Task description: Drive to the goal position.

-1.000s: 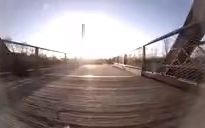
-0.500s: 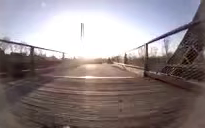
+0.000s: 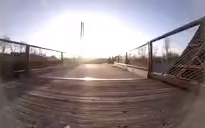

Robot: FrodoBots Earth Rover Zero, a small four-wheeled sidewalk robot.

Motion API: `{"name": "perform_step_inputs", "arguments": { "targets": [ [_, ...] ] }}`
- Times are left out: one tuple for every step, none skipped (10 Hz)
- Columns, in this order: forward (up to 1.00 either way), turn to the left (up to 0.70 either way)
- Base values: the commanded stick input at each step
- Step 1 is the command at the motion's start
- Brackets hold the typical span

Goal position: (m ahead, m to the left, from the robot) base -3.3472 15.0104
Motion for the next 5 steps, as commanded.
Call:
{"name": "perform_step_inputs", "arguments": {
  "targets": [
    [0.7, 0.0],
    [0.7, 0.0],
    [0.7, 0.0],
    [0.7, 0.0],
    [0.7, 0.0]
  ]
}}
